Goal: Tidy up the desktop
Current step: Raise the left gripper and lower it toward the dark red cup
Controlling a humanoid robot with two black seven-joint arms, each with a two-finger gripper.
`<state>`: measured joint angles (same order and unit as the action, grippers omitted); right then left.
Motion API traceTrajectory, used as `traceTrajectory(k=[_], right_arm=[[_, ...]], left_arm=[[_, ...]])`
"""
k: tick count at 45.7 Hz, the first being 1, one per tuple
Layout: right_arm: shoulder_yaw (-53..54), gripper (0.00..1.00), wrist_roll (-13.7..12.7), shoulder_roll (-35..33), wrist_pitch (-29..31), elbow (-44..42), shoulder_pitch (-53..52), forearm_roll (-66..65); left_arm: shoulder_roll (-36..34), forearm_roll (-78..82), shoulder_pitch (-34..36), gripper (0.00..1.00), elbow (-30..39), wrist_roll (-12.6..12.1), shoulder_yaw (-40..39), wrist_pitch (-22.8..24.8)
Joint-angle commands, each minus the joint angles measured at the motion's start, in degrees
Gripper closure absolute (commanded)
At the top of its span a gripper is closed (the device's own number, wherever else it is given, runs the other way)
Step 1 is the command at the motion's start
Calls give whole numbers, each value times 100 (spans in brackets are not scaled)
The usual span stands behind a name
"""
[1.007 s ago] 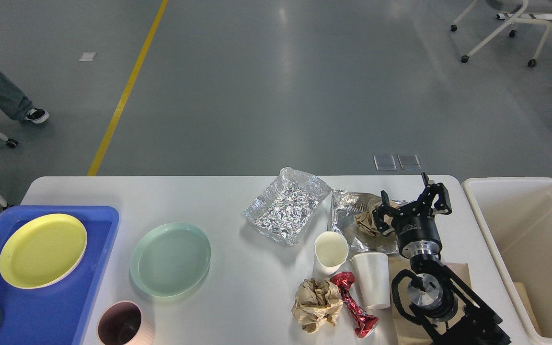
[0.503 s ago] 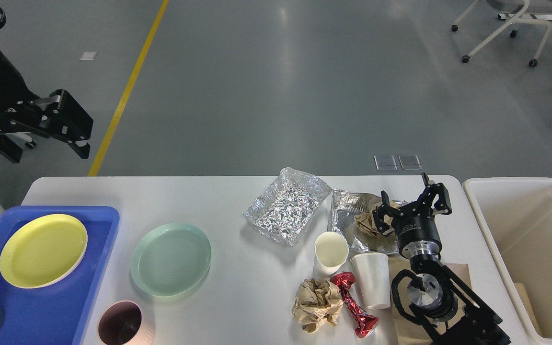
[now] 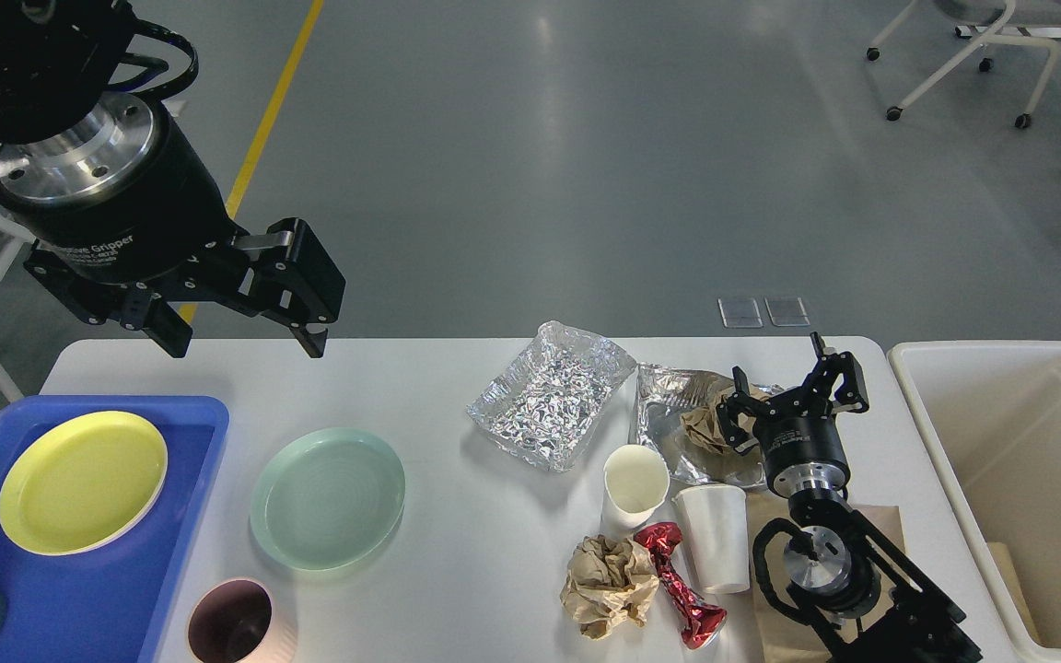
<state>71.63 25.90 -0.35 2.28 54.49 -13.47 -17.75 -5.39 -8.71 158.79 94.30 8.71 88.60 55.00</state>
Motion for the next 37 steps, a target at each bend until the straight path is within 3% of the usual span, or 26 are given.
traceTrajectory(k=[1, 25, 37], right_arm=[[0, 0, 3, 0, 1, 0, -7, 9], [0, 0, 3, 0, 1, 0, -7, 0], [0, 0, 3, 0, 1, 0, 2, 0]], left_arm=[[-6, -8, -58, 4, -26, 43, -1, 0], [-718, 115, -1148, 4, -79, -53, -9, -15], [-1271, 774, -2404, 4, -88, -124, -255, -893]])
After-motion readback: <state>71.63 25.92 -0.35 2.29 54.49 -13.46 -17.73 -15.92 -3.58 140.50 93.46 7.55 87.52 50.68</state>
